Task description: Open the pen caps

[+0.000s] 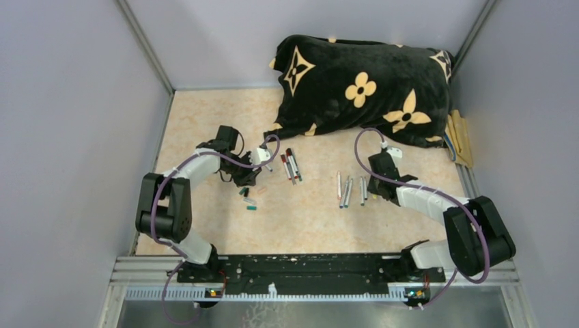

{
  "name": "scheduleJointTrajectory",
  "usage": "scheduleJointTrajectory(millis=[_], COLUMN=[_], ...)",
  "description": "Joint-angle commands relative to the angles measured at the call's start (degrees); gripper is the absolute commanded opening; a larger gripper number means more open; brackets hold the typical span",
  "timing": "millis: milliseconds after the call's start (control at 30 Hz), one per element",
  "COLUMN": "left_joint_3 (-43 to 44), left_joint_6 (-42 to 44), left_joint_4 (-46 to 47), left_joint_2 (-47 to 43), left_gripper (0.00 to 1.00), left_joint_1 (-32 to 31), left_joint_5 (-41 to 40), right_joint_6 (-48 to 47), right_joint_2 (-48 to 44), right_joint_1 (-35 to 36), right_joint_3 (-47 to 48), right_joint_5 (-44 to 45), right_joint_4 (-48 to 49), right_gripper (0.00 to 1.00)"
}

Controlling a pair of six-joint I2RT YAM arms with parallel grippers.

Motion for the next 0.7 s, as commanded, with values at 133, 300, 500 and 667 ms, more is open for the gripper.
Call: scheduleJointTrajectory(millis=[133, 300, 500, 667], left_joint_3=[0.65, 1.49, 4.49, 9.20], left_joint_6=[-0.16, -0.12, -0.29, -1.72], left_joint_4=[0.69, -0.27, -3.70, -8.16], left_joint_2=[1.23, 1.12, 0.46, -0.86], left_gripper=[0.41, 0.46, 0.46, 0.49], left_joint_1=[0.67, 0.90, 1.73, 4.17], left_joint_5=[1.63, 2.06, 4.16, 8.09], right_joint_6=[-1.63, -1.54, -1.75, -4.24], right_joint_2=[3.14, 2.79, 0.40, -4.43], right_joint_1=[-0.70, -0.64, -0.65, -0.71], right_joint_3=[1.75, 2.19, 3.24, 6.16], right_joint_5=[-1.29, -2.49, -3.11, -4.33], right_joint_4=[2.63, 1.58, 0.43, -1.49], right_gripper=[0.22, 0.26, 0.25, 0.28])
